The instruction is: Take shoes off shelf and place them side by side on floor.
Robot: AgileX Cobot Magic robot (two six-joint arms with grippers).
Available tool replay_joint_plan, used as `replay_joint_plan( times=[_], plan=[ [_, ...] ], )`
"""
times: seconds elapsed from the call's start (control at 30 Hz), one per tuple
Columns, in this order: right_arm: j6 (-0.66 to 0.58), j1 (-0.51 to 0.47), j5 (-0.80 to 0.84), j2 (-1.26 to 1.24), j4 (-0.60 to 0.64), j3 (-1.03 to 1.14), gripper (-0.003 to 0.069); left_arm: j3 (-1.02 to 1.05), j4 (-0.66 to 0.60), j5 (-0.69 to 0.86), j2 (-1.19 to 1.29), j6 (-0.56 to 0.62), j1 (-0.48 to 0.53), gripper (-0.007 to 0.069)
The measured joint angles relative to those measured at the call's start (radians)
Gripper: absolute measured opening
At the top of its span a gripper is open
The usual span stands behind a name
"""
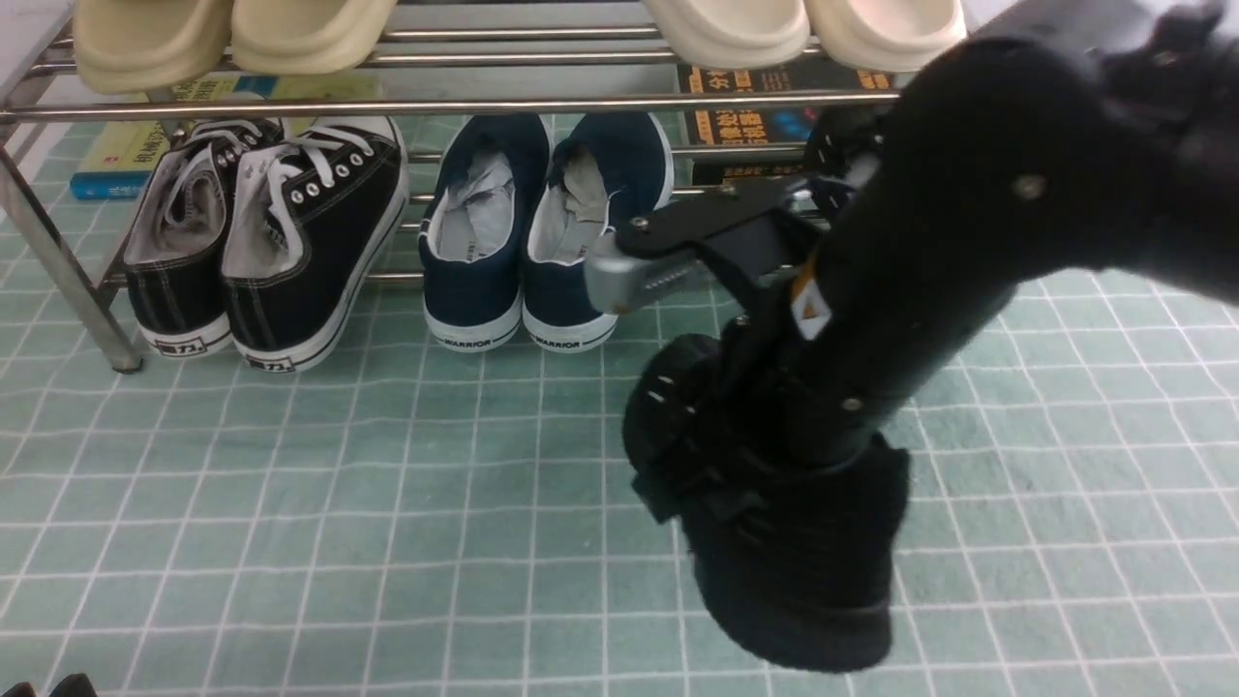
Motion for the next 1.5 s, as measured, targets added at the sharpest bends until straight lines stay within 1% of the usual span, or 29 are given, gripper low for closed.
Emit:
replay_joint_plan(
  times=[0.13, 0.27, 0.3, 0.4, 0.53, 0.8, 1.03, 1.17, 1.23, 1.27, 1.4, 1.5],
  plan=[
    [0.007, 0.0, -0.086, 0.077, -0.049, 0.0, 0.001, 0.0, 0.001, 0.0, 0.0, 0.0, 0.0, 0.0242],
    [0.056, 0.0, -0.112, 0.116, -0.125, 0.002, 0.0011, 0.0, 0.002, 0.0, 0.0, 0.0, 0.0, 0.0242],
    [0.101, 0.0, -0.118, 0.13, -0.179, 0.002, 0.0013, 0.0, 0.002, 0.0, 0.0, 0.0, 0.0, 0.0242],
    [0.174, 0.0, -0.125, 0.139, -0.255, 0.002, 0.0013, 0.0, 0.002, 0.0, 0.0, 0.0, 0.0, 0.0242],
    [0.257, 0.0, -0.132, 0.146, -0.303, 0.002, 0.0016, 0.0, 0.003, 0.0, 0.0, 0.0, 0.0, 0.0242],
    [0.288, 0.0, -0.206, 0.194, -0.29, 0.002, 0.0021, 0.0, 0.003, 0.0, 0.0, 0.0, 0.0, 0.0242],
    [0.291, 0.002, -0.221, 0.256, -0.272, 0.002, 0.0027, 0.0, 0.007, 0.0, 0.0, 0.0, 0.0, 0.0242],
    [0.309, 0.002, -0.235, 0.272, -0.238, 0.002, 0.0038, 0.0, 0.009, 0.0, 0.0, 0.0, 0.0, 0.0242],
    [0.329, 0.002, -0.244, 0.273, -0.216, 0.002, 0.0081, 0.0, 0.011, 0.0, 0.0, 0.0, 0.0, 0.0242],
    [0.329, 0.002, -0.244, 0.273, -0.214, 0.002, 0.0081, 0.0, 0.011, 0.0, 0.0, 0.0, 0.0, 0.0242],
    [0.33, 0.002, -0.242, 0.273, -0.167, -0.002, 0.0242, 0.0, 0.011, 0.0, 0.0, 0.0, 0.0, 0.0242],
    [0.309, 0.002, -0.16, 0.273, -0.125, -0.045, 0.0356, 0.0, 0.011, 0.0, 0.0, 0.0, 0.0, 0.0242]
  ],
)
